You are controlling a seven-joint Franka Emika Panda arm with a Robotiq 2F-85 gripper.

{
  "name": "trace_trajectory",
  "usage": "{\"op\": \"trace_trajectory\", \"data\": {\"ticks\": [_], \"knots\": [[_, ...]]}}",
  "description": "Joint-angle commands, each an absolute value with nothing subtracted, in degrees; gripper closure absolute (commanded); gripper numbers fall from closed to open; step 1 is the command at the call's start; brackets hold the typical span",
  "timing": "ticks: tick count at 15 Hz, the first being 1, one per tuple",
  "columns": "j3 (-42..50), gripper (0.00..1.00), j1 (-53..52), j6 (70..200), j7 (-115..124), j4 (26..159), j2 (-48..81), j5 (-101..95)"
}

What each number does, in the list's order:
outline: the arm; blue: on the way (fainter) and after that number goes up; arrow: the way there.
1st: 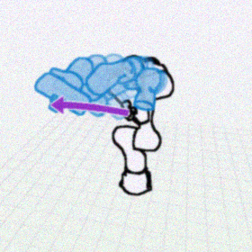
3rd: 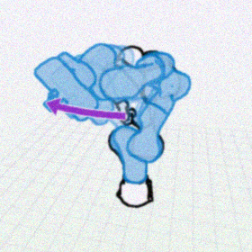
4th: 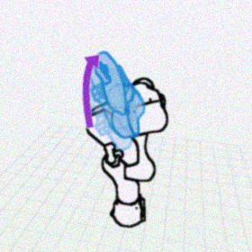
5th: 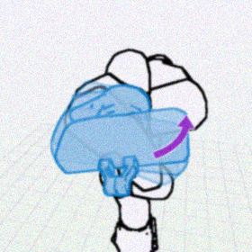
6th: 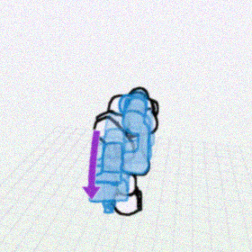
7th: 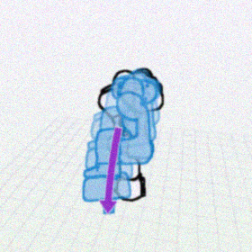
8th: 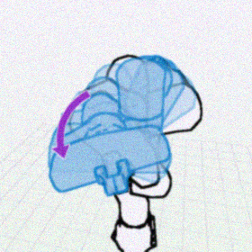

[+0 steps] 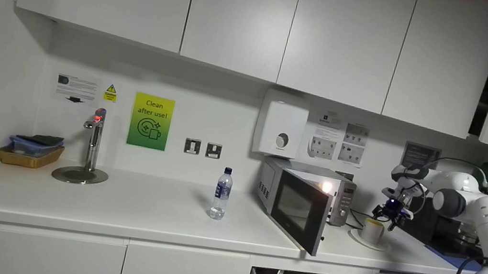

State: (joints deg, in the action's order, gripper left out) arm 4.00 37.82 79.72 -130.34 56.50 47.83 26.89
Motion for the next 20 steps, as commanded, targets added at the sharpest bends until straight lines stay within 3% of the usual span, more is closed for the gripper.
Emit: {"op": "trace_trajectory", "data": {"ticks": [1, 4, 12, 20], "knots": [[4.0, 0.26, 38.4, 77.9, -132.4, 53.1, 49.3, 25.9], [4.2, 0.36, 38.3, 77.9, -132.5, 52.8, 49.5, 25.9], [4.5, 0.98, 38.2, 78.2, -132.2, 52.0, 49.5, 25.7], [5.1, 0.96, 37.9, 79.0, -130.5, 53.0, 47.9, 25.8]]}}
